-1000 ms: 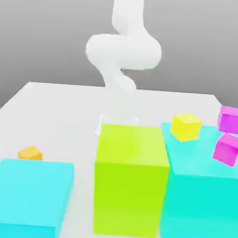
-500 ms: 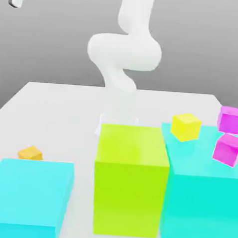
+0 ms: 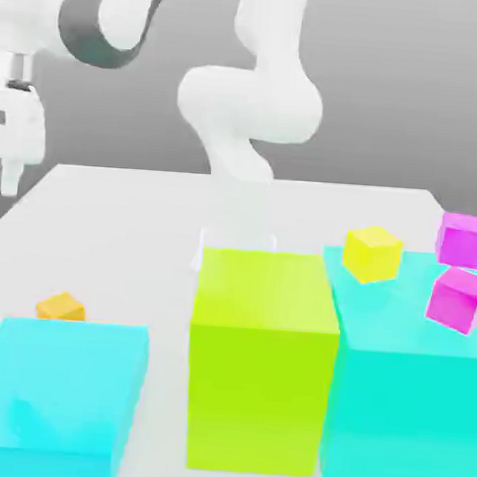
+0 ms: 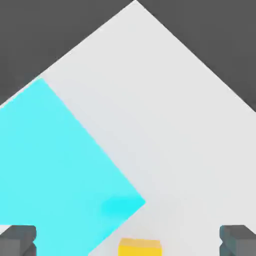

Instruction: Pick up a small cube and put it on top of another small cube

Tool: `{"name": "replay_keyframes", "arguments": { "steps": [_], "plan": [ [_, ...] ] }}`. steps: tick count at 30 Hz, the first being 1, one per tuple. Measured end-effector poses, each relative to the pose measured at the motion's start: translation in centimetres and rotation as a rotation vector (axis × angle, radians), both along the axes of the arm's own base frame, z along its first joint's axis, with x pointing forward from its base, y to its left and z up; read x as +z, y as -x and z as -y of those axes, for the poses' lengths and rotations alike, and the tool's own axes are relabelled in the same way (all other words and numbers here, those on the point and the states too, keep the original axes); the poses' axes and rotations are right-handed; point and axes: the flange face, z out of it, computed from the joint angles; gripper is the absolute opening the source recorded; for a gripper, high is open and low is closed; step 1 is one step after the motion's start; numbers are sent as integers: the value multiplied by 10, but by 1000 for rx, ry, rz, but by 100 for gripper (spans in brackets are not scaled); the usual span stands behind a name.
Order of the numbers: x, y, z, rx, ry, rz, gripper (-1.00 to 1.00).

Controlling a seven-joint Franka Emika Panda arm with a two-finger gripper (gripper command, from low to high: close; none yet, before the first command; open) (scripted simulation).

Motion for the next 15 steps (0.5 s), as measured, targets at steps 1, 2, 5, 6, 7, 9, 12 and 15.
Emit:
{"name": "replay_keyframes", "arguments": {
  "steps": [1,2,5,6,7,9,12,15],
  "plan": [
    [-14,2,-1,-6,-9,-18,0],
    [-28,4,-3,-10,-17,-35,0],
    [-70,11,-12,-21,-42,-87,0],
    [-83,13,-17,-23,-50,-104,0],
    [-96,15,-21,-24,-58,-120,0],
    [-122,19,-33,-23,-72,-151,0],
    [-154,18,-37,-17,-77,-162,0],
    [-186,21,-36,-26,-75,-167,0]
  ]
}}
